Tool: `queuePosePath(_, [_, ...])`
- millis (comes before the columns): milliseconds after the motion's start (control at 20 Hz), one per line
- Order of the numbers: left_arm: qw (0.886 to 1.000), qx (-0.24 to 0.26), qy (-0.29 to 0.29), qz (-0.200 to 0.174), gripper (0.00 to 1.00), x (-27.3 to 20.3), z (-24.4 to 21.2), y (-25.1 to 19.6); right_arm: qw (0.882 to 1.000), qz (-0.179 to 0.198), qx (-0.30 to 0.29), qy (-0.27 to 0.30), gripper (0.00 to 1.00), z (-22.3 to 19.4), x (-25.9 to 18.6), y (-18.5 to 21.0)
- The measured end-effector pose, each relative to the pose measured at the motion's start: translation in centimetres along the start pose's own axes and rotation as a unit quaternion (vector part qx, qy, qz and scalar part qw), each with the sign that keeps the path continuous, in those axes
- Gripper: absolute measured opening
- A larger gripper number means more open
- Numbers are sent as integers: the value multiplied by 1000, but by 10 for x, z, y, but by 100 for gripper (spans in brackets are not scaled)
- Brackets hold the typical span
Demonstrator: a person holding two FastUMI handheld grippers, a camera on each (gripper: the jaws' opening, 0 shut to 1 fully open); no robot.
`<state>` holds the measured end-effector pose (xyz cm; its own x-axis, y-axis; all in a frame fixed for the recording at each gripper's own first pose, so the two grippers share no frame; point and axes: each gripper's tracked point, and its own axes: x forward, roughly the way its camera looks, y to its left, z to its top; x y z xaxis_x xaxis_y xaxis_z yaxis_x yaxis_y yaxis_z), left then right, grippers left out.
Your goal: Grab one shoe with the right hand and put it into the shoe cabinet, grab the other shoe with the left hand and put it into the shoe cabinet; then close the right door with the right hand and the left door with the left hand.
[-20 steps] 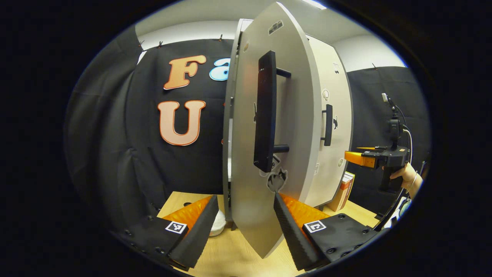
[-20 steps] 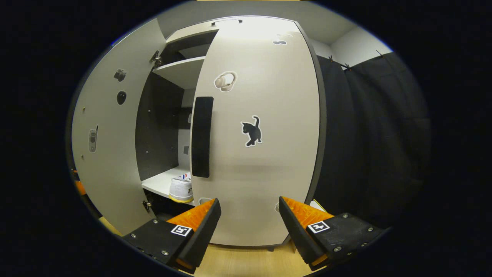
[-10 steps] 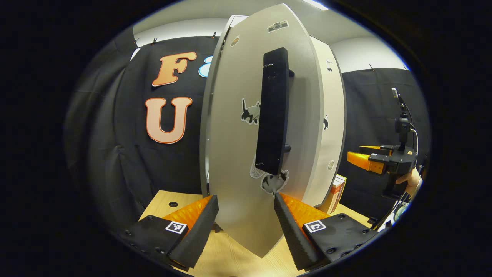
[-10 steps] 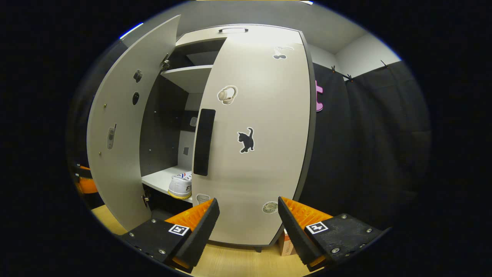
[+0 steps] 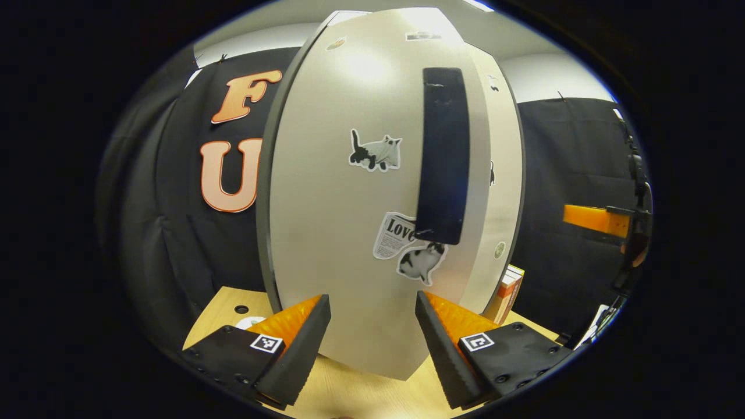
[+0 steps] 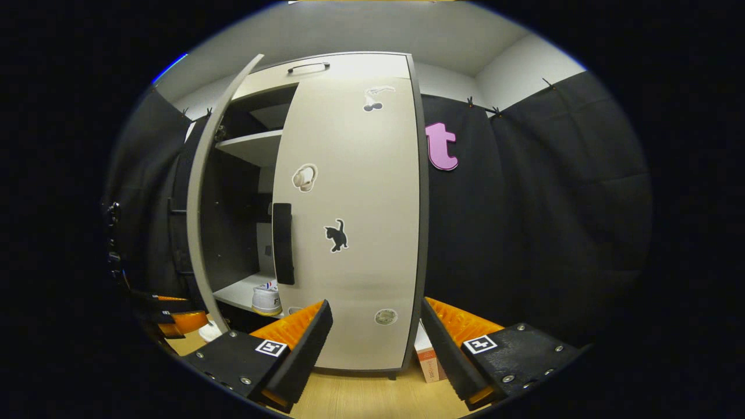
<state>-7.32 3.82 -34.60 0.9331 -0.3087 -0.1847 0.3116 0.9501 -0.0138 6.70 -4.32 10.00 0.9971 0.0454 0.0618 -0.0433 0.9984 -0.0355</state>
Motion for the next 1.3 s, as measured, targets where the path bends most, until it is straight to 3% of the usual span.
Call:
queuePosePath(450, [999,36,10,27,95,38,-8,0,999,-41,1,-16,94,20,-32,-45])
queuePosePath(800, [998,36,19,52,95,55,-17,0,998,-59,-4,-14,94,22,-46,-69])
queuePosePath(1100, [997,11,27,77,95,67,-19,0,998,-58,-5,-9,94,20,-51,-77])
queuePosePath(1300, [996,-14,38,84,95,50,-20,-3,999,-50,2,-5,94,26,-50,-84])
